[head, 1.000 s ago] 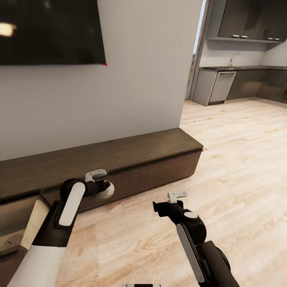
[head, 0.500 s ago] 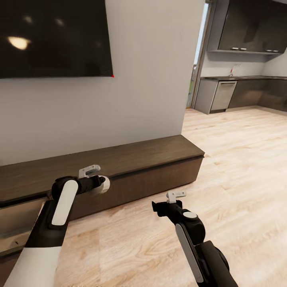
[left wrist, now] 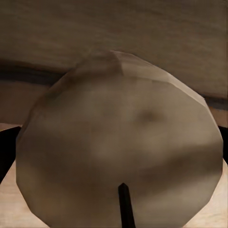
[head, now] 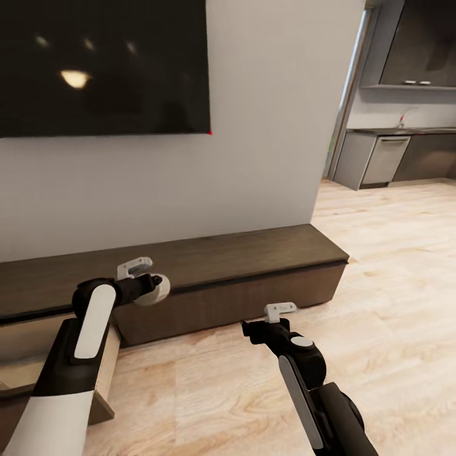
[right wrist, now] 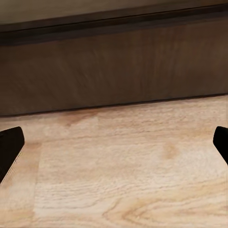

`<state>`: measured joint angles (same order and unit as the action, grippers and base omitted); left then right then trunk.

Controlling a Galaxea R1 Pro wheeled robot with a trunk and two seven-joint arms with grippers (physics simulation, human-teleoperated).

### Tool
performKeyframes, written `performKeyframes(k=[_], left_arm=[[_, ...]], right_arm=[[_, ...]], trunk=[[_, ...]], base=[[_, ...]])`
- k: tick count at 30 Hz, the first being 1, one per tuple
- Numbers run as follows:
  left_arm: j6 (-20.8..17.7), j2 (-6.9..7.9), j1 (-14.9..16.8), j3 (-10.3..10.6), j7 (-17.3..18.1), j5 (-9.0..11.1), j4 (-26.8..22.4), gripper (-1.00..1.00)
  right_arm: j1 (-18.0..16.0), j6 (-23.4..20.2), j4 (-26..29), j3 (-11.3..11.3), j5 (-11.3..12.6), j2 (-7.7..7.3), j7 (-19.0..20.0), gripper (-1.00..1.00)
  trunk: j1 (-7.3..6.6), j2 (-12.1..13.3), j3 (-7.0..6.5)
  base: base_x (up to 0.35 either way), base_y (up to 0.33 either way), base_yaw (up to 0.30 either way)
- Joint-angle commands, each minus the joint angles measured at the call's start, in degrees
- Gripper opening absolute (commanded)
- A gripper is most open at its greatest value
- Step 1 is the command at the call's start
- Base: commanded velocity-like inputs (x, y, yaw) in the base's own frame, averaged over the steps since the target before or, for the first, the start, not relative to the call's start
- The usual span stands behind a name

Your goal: Place each of the two pumpkins and all three candles from the living room inside a cabinet in the living room (use any cabinet), then make sure every cabinet is closed, and position the cauldron so it is next to a table in the living room.

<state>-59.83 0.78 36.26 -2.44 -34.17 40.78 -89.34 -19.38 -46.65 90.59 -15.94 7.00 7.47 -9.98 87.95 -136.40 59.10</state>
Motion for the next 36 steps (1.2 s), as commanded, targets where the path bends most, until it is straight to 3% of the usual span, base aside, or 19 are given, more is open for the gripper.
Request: performKeyframes(k=[1,5,7,11,15,20,24,36], left_arm=[[-0.17,0.01,0.00,-0.01,-0.55,0.61,-0.16,-1.00],[-0.17,0.03,-0.77,-0.67,-0.55,0.61,-1.30,-1.00],[-0.17,0.13,-1.39,-2.11,-0.55,0.61,-1.63,-1.00],[-0.17,1.77,-2.15,-5.48,-0.45,0.75,-1.88,-1.00],[-0.17,3.03,-2.40,-7.33,-0.30,0.91,-1.95,-1.00],[-0.17,5.63,-2.57,-8.04,0.07,1.00,-1.97,-1.00],[-0.17,7.25,-2.92,-9.96,0.72,1.04,-1.97,-1.00],[-0.17,8.52,-3.13,-11.08,1.64,1.05,-1.98,-1.00]], right_arm=[[-0.04,-0.19,0.05,-0.06,0.62,0.00,-0.57,1.00],[-0.04,-0.19,0.05,-0.06,0.64,0.00,-0.57,1.00],[-0.04,-0.19,0.05,-0.06,0.64,0.00,-0.57,1.00],[-0.04,-0.19,0.03,-0.06,0.63,0.00,-0.57,1.00],[-0.04,-0.19,0.03,-0.12,0.64,0.00,-0.57,1.00],[-0.04,-0.19,0.02,-0.14,0.64,0.00,-0.57,1.00],[-0.04,-0.19,0.02,-0.14,0.64,0.00,-0.57,1.00],[-0.04,-0.19,0.08,-0.30,0.58,0.00,-0.62,1.00]], trunk=[[-0.23,0.39,-0.19],[-1.11,2.00,-1.12],[-1.55,2.80,-1.59],[-1.77,3.20,-1.99],[-1.77,3.20,-2.21],[-1.77,3.20,-2.49],[-1.77,3.20,-2.71],[-1.77,3.20,-3.02]], base=[[-0.001,0.000,0.240],[0.000,0.000,0.240],[0.000,0.000,0.240],[0.000,0.000,0.240],[0.000,0.000,0.240],[0.006,0.008,0.240],[0.096,0.167,0.240],[0.131,0.295,0.124]])
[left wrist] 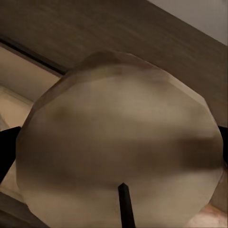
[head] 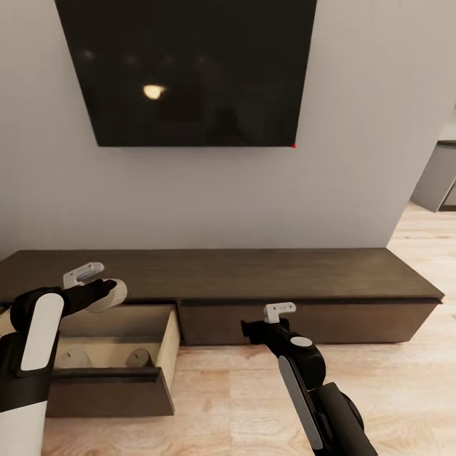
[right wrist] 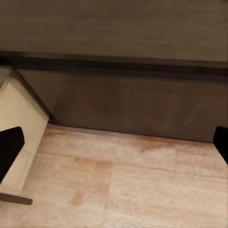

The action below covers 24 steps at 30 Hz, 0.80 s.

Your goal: Place each of the two pumpkins and all three candles from the living room inside a cabinet in the living room (use any cabinet), then make sure every cabinet is closed, and position the cauldron so it is next to a table in the living room.

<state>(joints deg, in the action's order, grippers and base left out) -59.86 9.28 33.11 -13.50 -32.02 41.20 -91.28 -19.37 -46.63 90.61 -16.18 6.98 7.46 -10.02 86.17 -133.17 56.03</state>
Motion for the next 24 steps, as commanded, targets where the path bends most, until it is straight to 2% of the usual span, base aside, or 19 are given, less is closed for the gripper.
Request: performKeyframes(k=[1,6,8,17,24], left_arm=[[-0.14,0.06,0.03,-0.02,-0.51,0.63,-0.04,-1.00],[-0.14,0.11,0.03,-0.03,-0.47,0.63,-0.04,-1.00],[-0.14,0.12,0.03,-0.03,-0.05,0.63,-0.04,-1.00],[-0.14,0.26,0.03,-0.03,0.19,0.63,0.04,-1.00],[-0.14,2.04,-0.18,0.04,0.20,0.59,0.05,-1.00]], right_arm=[[-0.05,-0.20,0.07,-0.08,0.60,0.01,-0.59,1.00],[-0.07,-0.11,0.13,-0.15,0.58,0.04,-0.61,1.00],[-0.24,1.25,0.17,-0.09,0.58,0.08,-0.72,1.00],[-0.32,6.95,0.18,0.09,0.59,-0.02,-0.66,1.00],[-0.31,8.98,0.18,-0.16,0.65,0.01,-0.45,1.00]], trunk=[[0.00,-0.02,0.05],[0.00,-0.02,0.05],[0.00,-0.02,0.05],[0.00,-0.02,0.05],[0.00,-0.02,0.05]], base=[[0.098,0.313,0.008],[0.051,0.316,0.004],[0.006,0.243,0.000],[0.009,0.054,0.000],[0.169,0.195,0.000]])
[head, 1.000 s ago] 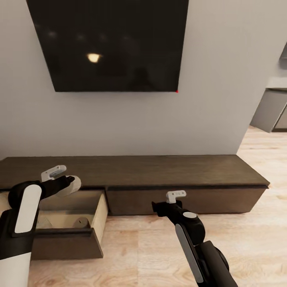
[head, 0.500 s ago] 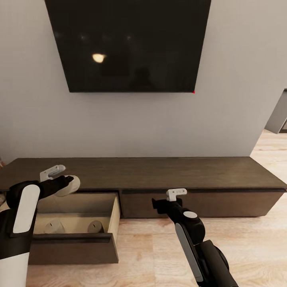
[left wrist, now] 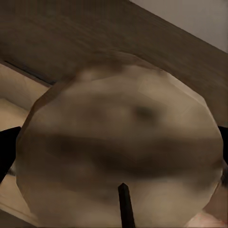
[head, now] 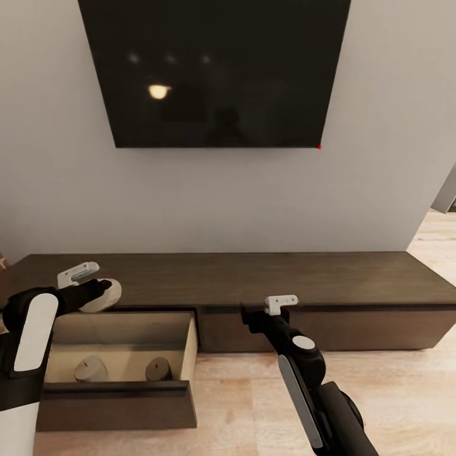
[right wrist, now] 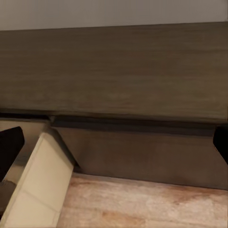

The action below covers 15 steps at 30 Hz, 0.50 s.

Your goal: Place each of the two pumpkins and all three candles from the living room inside a cabinet in the living room (use any cabinet), then make sure every cabinet is closed, and position the cauldron so it is next to a table in the living room.

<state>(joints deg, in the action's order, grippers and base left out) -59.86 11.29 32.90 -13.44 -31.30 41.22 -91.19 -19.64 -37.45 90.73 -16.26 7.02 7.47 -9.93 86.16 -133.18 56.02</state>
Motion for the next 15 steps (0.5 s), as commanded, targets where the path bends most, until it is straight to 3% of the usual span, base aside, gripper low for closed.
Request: performKeyframes(k=[1,3,10,15], left_arm=[[-0.14,0.12,0.02,-0.02,-0.52,0.55,-0.04,-1.00],[-0.14,0.56,-0.04,-0.01,-0.52,0.38,0.01,-1.00],[-0.14,4.53,-0.10,0.05,-0.45,0.19,0.23,-1.00],[-0.14,7.28,-1.16,0.28,-0.43,0.15,0.38,-1.00]], right_arm=[[-0.05,-0.17,0.06,-0.07,0.61,0.00,-0.52,1.00],[-0.01,-0.08,0.06,-0.08,0.62,0.00,-0.48,1.00],[0.04,-0.12,0.06,-0.08,0.63,0.07,-0.44,1.00],[0.04,-0.46,0.06,0.01,0.62,0.09,-0.48,1.00]], trunk=[[0.01,-0.02,0.06],[0.01,-0.02,0.06],[0.01,-0.02,0.06],[0.01,-0.02,0.06]], base=[[0.214,0.251,0.000],[0.223,0.255,0.000],[0.227,0.242,0.000],[0.005,0.106,0.000]])
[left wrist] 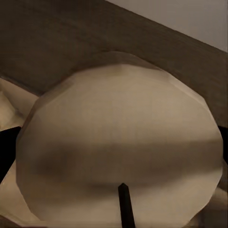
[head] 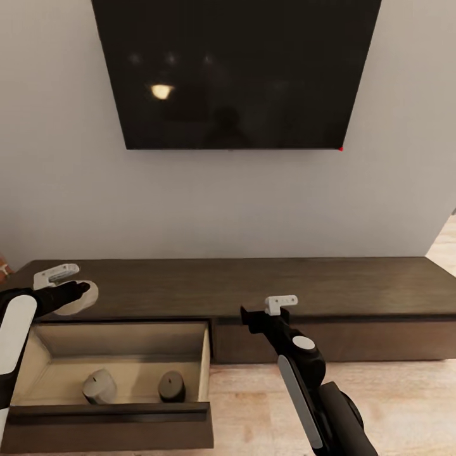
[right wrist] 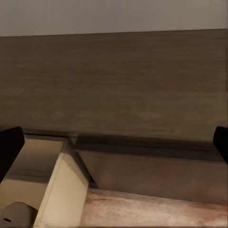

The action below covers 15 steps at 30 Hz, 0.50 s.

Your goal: Place each of the two pumpkins and all three candles from the living room inside a cabinet in the living room (use any cabinet), then make sure every cabinet is closed, and position the cauldron so it is next to a table in the living room.

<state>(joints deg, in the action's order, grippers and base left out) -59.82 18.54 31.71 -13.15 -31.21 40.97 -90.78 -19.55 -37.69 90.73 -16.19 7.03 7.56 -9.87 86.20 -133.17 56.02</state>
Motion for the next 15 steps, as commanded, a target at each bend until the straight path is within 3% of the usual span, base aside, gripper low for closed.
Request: performKeyframes(k=[1,12,15], left_arm=[[-0.18,0.18,-0.08,0.02,-0.52,0.40,-0.03,-1.00],[-0.18,0.77,-0.50,0.23,-0.60,0.35,0.22,-1.00],[-0.18,0.79,-0.45,0.26,-0.60,0.33,2.81,-1.00]], right_arm=[[-0.06,-0.26,0.06,-0.03,0.61,0.00,-0.55,1.00],[-0.13,-0.53,0.06,0.44,0.91,0.00,-0.66,1.00],[-0.13,-0.58,0.06,0.50,0.95,-0.01,-0.69,1.00]], trunk=[[-0.02,-0.03,0.05],[-0.02,-0.03,0.05],[-0.02,-0.03,0.05]], base=[[-0.121,0.176,0.000],[-0.050,0.278,0.000],[0.083,0.315,0.000]])
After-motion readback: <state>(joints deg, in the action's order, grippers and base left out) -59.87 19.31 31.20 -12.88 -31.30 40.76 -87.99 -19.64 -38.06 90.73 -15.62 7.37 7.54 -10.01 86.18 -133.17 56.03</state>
